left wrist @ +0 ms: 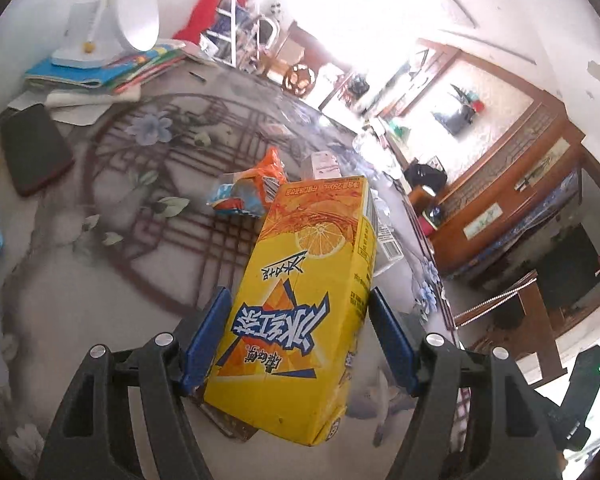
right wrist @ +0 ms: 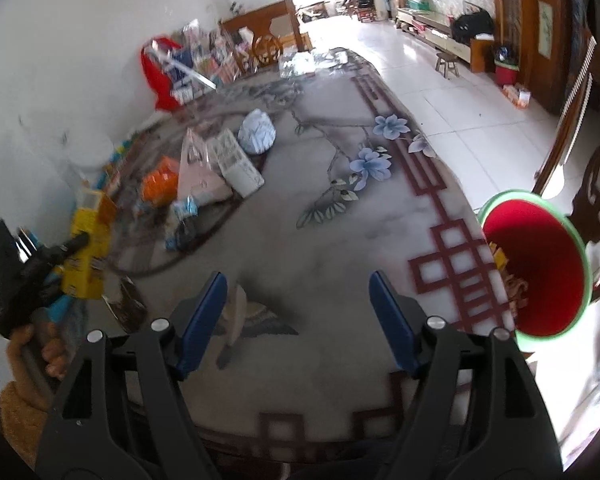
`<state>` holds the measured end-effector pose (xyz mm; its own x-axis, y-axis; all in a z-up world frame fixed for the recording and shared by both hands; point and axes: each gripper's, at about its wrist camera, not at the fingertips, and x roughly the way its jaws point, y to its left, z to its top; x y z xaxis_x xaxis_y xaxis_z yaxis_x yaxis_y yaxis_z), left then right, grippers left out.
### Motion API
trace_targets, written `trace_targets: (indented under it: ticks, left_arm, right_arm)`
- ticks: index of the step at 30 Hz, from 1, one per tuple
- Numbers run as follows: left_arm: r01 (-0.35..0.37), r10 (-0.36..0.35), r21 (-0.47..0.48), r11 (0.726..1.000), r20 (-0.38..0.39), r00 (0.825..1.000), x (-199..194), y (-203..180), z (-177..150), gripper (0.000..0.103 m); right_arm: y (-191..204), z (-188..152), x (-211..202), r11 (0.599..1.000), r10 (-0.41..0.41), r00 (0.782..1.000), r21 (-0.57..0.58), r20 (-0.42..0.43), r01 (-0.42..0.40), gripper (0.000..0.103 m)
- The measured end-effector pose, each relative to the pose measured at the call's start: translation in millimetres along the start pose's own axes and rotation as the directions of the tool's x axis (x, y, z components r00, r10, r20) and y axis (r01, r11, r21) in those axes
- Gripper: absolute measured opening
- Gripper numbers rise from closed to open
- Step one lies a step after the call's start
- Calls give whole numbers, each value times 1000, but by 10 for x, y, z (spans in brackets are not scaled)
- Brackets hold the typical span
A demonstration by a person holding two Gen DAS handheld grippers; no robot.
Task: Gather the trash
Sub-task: 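Grasp the brown cigarette pack with the right tool while the left lifts the carton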
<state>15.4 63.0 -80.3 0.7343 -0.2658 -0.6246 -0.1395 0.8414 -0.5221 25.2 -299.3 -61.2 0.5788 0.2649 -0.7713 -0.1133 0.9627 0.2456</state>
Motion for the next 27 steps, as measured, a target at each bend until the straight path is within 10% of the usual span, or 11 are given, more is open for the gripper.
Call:
trace_targets:
  ticks: [8,11,20,27]
  left_arm:
    - [-85,81,17,996,176,981,-423,204,227,67]
    - [-41,47,-37,998,168,985,-458,293,229,49]
    - [-57,59,-13,998,179,982,-506,269,253,50]
    - [-56,79,-135,989,172,982,-511,532,274,59]
  right_arm:
    - [728,-257,606,984,140,976,-90,-164,-156,72]
    - [1199,-372,799,955,146,966,-224,-214,-194,72]
    - [2023,-352,1094,879,233,932,-350,-280,-324,78]
    - [2366,-494,1379,844,150,932,-448,-329,-294,81]
